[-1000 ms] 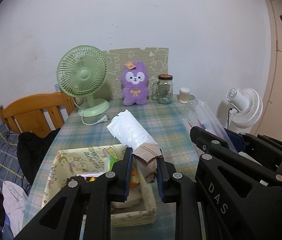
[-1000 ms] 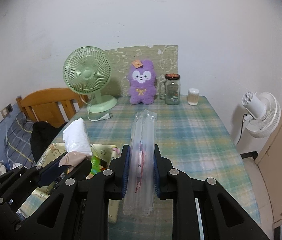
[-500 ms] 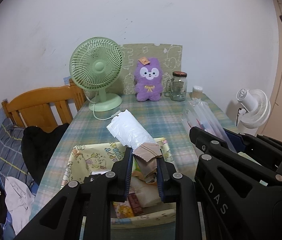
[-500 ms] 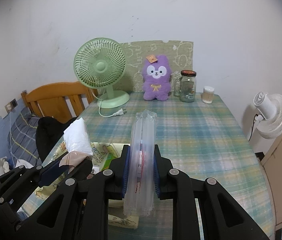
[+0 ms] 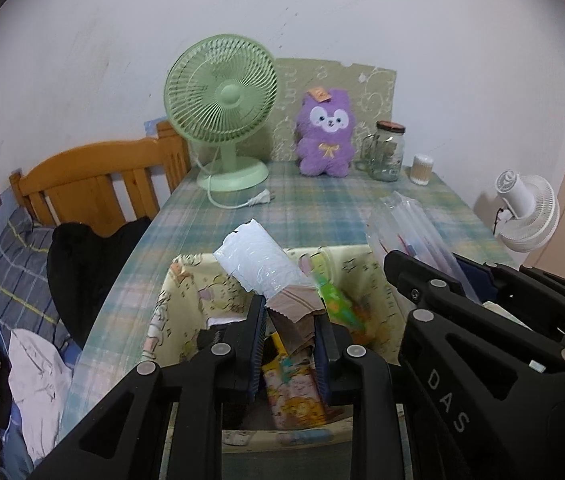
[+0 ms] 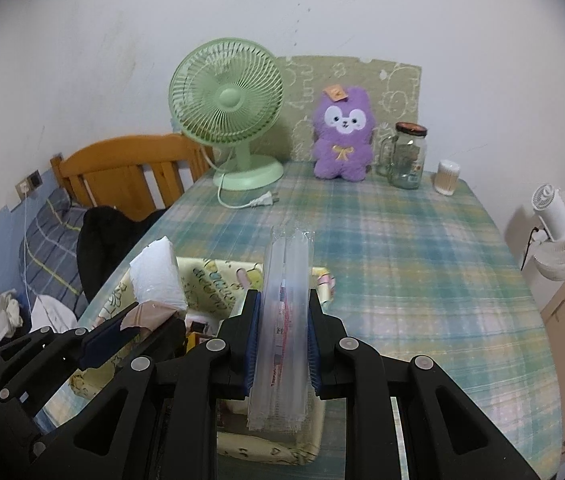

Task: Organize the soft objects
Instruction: 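Lower the rolled cloth and straw pack into the yellow box with both tools, then open both tools to release the cloth and straws in the box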

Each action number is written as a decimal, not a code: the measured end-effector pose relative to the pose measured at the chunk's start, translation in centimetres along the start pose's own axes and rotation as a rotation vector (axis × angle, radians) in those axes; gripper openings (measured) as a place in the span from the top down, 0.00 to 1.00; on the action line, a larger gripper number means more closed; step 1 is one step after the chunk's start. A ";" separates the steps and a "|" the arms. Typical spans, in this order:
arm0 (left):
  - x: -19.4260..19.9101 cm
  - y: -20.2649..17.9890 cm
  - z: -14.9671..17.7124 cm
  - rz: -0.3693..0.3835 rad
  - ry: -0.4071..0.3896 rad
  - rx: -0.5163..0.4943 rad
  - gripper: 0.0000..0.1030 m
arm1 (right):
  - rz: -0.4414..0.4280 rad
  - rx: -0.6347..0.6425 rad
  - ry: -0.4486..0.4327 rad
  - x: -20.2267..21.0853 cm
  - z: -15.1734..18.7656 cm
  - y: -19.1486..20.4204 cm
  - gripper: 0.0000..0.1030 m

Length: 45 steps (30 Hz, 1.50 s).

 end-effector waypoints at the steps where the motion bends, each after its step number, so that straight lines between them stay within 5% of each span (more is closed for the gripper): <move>1: -0.1 0.2 0.2 -0.001 0.004 0.001 0.79 | -0.002 0.002 0.005 -0.3 0.1 0.2 0.77; 5: -0.7 0.9 0.7 -0.007 0.015 -0.002 0.77 | -0.005 0.015 0.023 -1.1 0.5 0.7 0.77; 14: -1.3 1.9 1.3 -0.008 0.032 0.005 0.50 | -0.028 0.022 0.041 -2.0 1.2 1.7 0.77; 21: -1.6 2.7 1.9 -0.007 0.050 0.024 0.37 | -0.072 0.008 0.061 -3.0 1.6 2.5 0.76; 26: -1.8 2.6 2.2 -0.011 0.063 0.021 0.33 | -0.068 0.009 0.076 -3.5 2.0 2.6 0.65; 27: -1.8 2.6 2.3 -0.005 0.066 0.020 0.32 | -0.067 0.012 0.081 -3.5 2.1 2.6 0.52; 31: -1.6 2.4 2.3 -0.002 0.063 0.026 0.27 | -0.061 0.020 0.054 -2.9 2.0 2.5 0.30; 45: 0.2 0.2 1.5 0.017 0.020 0.004 0.19 | -0.054 -0.002 0.008 -0.2 1.6 0.6 0.17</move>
Point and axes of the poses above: each gripper's, at about its wrist camera, not at the fingertips, and x roughly against the way its jaws point, y to its left, z to its underside, the point moved 7 cm from there along -x, roughly the way its jaws point, and after that the axes turned 3 degrees about -x, right-handed, at the moved point
